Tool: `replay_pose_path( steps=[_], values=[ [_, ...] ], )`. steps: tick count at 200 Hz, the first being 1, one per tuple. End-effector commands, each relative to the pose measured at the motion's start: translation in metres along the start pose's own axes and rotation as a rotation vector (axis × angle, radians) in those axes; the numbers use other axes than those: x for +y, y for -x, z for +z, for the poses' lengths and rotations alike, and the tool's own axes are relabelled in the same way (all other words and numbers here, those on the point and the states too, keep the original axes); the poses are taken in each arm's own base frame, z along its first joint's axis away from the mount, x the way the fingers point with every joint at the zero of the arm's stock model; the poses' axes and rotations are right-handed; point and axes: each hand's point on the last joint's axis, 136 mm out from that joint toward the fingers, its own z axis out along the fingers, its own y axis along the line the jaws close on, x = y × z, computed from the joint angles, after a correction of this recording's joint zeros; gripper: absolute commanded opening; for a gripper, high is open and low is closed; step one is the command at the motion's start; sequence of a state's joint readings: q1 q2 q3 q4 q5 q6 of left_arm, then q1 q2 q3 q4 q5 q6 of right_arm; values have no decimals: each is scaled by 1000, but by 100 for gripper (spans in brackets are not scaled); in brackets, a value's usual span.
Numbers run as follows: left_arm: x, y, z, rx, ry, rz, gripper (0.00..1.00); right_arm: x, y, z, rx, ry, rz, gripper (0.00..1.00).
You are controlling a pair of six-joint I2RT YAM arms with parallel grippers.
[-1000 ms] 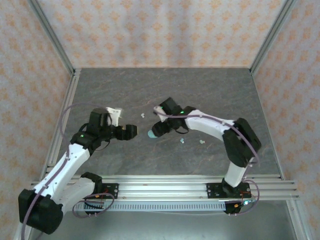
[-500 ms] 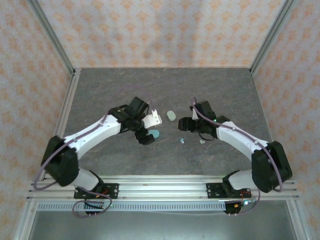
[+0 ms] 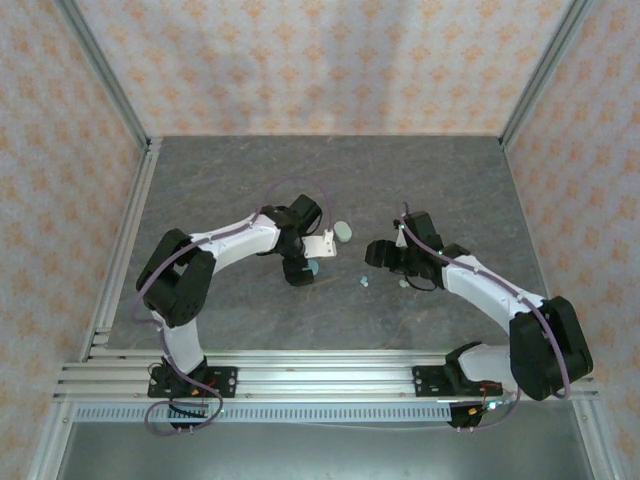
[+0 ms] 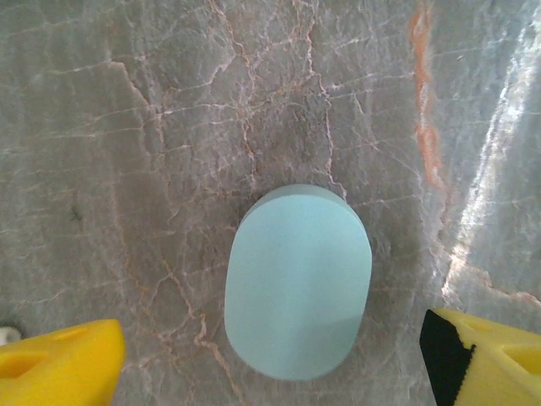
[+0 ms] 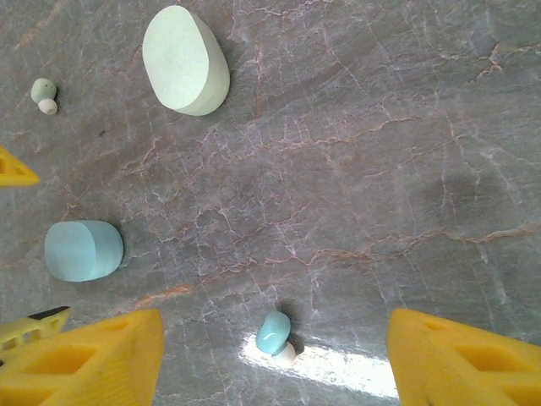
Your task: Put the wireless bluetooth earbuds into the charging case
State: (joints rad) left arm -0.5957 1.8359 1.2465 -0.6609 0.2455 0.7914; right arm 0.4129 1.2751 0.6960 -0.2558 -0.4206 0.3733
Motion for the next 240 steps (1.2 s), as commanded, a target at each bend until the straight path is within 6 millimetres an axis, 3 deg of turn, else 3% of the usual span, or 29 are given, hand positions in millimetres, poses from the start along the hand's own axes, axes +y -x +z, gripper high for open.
replay_pose_path(
  steps=[1, 70, 104, 128, 157, 181, 202, 240],
  values=[
    [5, 7, 2, -6, 1, 33, 91, 7, 7, 0, -28, 44, 32, 70],
    [-3, 2, 28, 56, -98, 45, 68, 17, -2, 7, -2, 134, 122, 70],
    [-5, 4, 23, 47, -105, 29, 46, 16, -6, 7, 8, 140, 155, 69],
    [-7, 13, 6, -10, -105, 0, 35, 18, -10, 4, 12, 168, 192, 68],
    [-13, 37, -37, -166, -105, -41, 30, 31, -15, -1, 14, 273, 234, 66],
    [-23, 53, -67, -290, -131, -65, 29, 52, -20, -9, 45, 392, 253, 66],
    [-32, 64, -87, -376, -152, -73, 30, 81, -19, -32, 23, 484, 201, 67],
    [-47, 75, -108, -451, -178, -61, 31, 116, -16, -61, -13, 541, 130, 73]
  ],
)
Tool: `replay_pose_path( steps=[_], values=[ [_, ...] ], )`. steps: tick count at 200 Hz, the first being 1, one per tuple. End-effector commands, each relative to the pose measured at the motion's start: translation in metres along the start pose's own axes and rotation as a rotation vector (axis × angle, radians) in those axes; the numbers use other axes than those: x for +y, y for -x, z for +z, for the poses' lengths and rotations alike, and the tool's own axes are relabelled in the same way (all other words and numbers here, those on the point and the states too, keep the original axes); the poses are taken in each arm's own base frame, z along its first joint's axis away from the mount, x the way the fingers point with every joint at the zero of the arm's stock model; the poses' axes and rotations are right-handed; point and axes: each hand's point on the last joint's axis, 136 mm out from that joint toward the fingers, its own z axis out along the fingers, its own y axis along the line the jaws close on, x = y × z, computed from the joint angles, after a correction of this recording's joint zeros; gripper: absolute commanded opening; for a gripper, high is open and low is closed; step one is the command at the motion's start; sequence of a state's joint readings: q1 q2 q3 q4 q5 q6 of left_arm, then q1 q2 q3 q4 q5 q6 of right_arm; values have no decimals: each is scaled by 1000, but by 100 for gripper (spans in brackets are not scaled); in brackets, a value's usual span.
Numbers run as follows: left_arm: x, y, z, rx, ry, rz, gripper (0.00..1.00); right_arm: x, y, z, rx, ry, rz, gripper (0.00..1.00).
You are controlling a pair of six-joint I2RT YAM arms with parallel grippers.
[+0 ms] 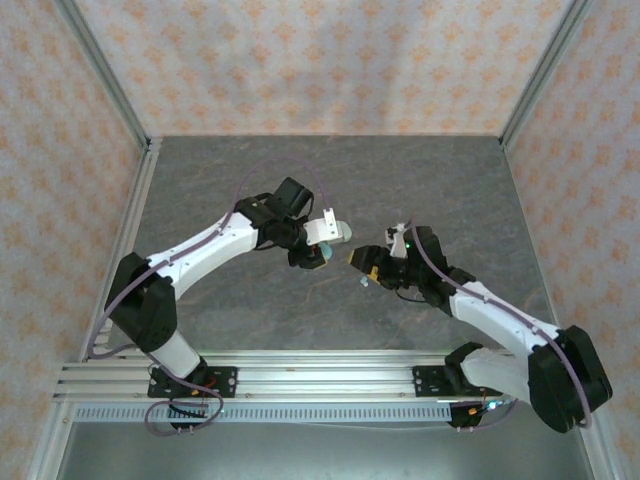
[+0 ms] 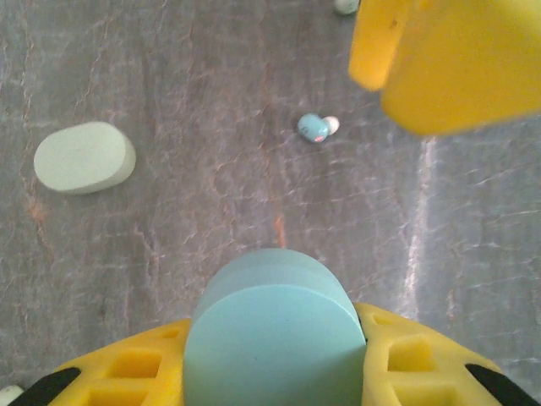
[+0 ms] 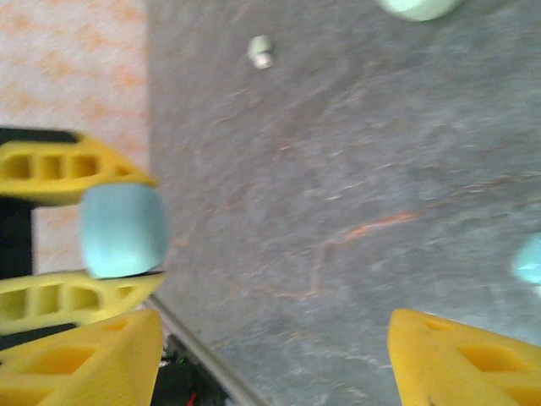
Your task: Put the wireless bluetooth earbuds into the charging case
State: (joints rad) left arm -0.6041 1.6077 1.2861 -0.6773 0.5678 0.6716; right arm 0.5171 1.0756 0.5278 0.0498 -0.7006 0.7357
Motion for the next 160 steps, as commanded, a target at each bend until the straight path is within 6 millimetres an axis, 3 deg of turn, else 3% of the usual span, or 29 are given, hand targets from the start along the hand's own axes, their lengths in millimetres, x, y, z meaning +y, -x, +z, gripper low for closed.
replay_pose_path(
  steps=[1, 60, 95, 160],
  values=[
    [-21, 11, -3, -59, -72, -20, 31, 42, 9, -10, -36, 89, -47, 73],
    [-42, 29, -19, -120, -121, 10, 31, 65, 5, 0, 1, 116, -75, 74],
    [-49, 37, -24, -150, -145, 16, 31, 66, 1, 10, 34, 111, -57, 71],
    [-50, 45, -38, -192, -117, 27, 32, 76, -4, 9, 65, 167, -30, 31]
  ],
)
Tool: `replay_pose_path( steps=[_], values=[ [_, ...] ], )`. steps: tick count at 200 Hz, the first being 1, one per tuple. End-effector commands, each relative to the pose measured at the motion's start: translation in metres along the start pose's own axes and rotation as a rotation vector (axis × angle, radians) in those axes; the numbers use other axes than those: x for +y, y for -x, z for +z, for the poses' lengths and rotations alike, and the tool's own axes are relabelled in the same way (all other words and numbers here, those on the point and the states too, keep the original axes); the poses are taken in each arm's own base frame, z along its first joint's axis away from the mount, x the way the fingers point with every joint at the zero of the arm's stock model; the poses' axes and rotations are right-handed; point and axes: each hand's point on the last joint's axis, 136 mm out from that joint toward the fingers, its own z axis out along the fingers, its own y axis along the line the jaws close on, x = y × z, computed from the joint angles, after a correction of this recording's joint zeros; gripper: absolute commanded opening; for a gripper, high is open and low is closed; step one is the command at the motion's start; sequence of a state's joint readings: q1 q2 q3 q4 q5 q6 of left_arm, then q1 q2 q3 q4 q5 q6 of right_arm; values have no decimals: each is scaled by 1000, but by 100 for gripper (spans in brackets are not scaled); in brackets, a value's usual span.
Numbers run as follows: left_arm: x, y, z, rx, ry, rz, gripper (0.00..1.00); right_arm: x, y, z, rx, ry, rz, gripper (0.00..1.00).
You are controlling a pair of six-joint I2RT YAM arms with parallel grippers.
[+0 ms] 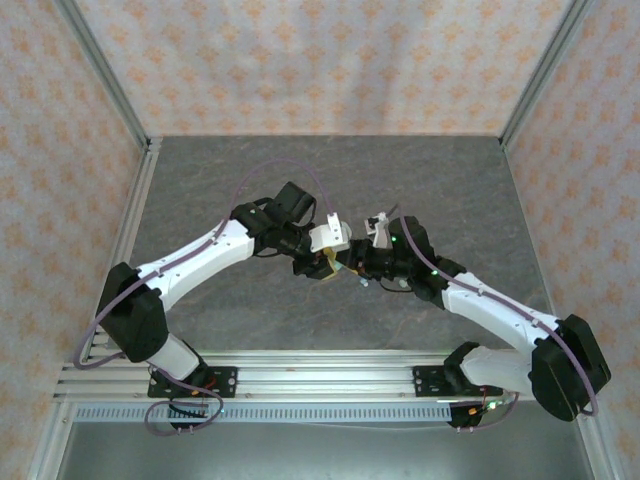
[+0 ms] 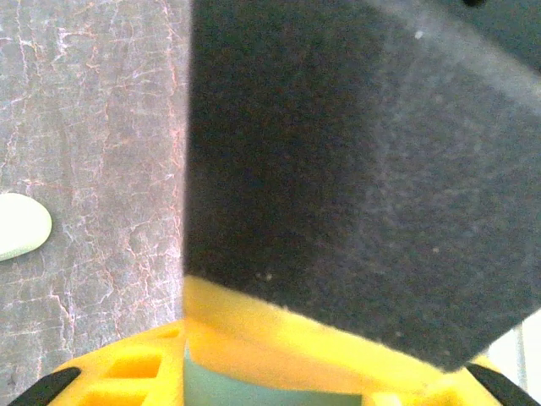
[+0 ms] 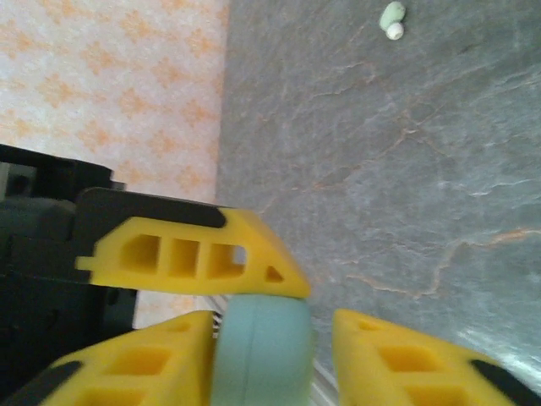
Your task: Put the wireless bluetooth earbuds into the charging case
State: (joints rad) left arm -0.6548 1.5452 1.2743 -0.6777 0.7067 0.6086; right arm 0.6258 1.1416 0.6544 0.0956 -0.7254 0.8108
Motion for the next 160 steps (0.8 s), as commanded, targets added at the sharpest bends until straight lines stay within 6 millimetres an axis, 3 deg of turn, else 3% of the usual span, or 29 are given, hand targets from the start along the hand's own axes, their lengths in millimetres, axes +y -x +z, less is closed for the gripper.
replay_pose_path(
  steps=[1, 26, 42, 70, 103, 136, 160],
  values=[
    [-11, 21, -21, -81, 5, 34, 32, 15, 2, -1, 2, 50, -7, 30],
    [-10, 25, -27, -102, 36, 33, 35, 24, 0, -3, 22, 87, 4, 16],
    [-8, 29, -31, -129, 63, 27, 42, 31, 0, -5, 23, 120, 24, 8],
    [-7, 37, -41, -194, 109, 21, 52, 46, 8, -9, -11, 181, 81, 1],
    [-9, 38, -46, -222, 122, 23, 54, 63, 13, -14, -23, 241, 95, 0],
    [-9, 35, -45, -192, 110, 17, 53, 58, 9, -17, -22, 200, 76, 0],
    [-8, 37, -55, -216, 144, 15, 58, 50, 12, -21, -63, 175, 102, 0]
  ],
)
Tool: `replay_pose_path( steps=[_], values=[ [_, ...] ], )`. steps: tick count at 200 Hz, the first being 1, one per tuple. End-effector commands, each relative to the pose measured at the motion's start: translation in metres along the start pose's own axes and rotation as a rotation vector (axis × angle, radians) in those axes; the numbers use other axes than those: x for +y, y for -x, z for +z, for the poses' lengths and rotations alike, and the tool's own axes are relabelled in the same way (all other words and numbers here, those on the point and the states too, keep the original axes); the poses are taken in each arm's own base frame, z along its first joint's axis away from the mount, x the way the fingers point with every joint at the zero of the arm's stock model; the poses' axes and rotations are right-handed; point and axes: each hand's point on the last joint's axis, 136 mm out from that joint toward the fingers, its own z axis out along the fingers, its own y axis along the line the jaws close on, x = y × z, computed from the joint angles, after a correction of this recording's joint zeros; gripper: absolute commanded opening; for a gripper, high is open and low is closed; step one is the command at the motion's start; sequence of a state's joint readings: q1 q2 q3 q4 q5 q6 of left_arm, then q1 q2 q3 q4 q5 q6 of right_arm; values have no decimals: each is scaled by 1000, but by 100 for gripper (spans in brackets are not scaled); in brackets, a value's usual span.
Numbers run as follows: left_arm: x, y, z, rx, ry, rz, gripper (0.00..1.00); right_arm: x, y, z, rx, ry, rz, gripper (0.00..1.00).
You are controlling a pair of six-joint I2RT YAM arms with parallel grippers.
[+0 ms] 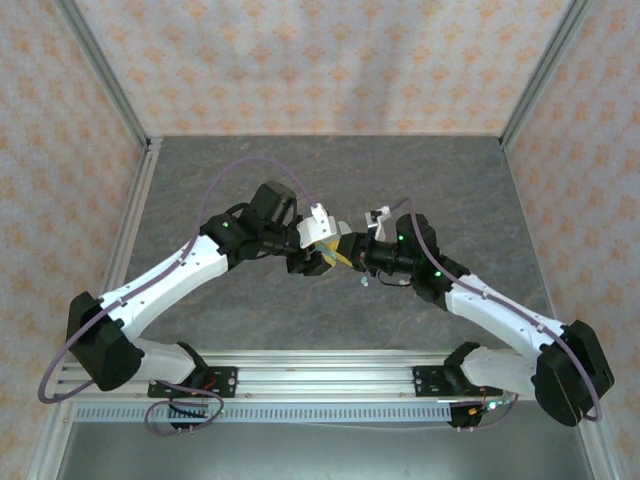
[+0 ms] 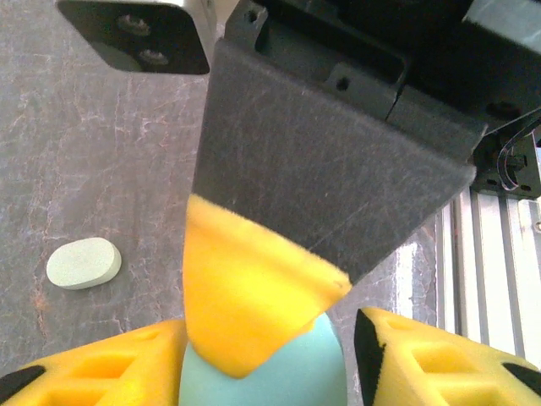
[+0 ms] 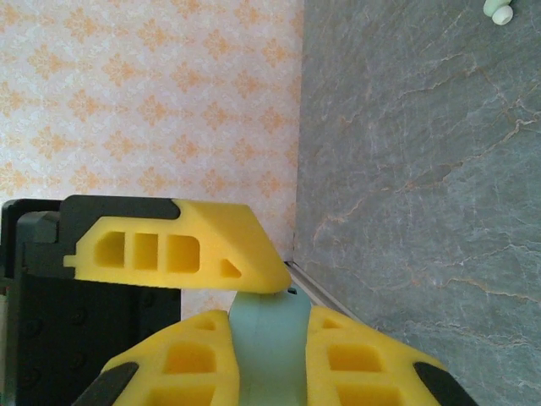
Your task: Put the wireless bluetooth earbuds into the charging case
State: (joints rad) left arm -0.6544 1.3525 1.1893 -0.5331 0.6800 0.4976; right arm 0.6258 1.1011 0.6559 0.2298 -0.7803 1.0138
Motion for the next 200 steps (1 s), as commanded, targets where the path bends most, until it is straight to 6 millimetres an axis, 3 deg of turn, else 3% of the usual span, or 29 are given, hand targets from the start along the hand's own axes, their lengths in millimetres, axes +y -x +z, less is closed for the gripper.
replay_pose_path(
  steps=[1, 22, 42, 65, 90, 121, 163, 200],
  values=[
    [1, 9, -10, -38, 21, 1, 58, 10, 4, -8, -49, 19, -8, 0],
    [9, 14, -29, -113, 86, -37, 65, 14, 7, -11, -66, 34, 13, 0],
    [15, 25, -57, -273, 140, -97, 69, 37, 6, -12, -34, 126, 38, 0],
    [10, 29, -76, -456, 182, -105, 76, 58, 6, -18, -16, 187, 52, 0],
    [0, 29, -77, -493, 140, -103, 77, 74, 4, -23, 6, 224, 67, 0],
    [-13, 44, -76, -579, 20, -109, 76, 92, 3, -26, 34, 266, 80, 0],
    [-11, 48, -75, -615, 6, -125, 74, 111, 8, -30, 23, 314, 91, 0],
    [-13, 58, -76, -621, -33, -121, 58, 112, 10, -30, 20, 325, 105, 0]
  ],
)
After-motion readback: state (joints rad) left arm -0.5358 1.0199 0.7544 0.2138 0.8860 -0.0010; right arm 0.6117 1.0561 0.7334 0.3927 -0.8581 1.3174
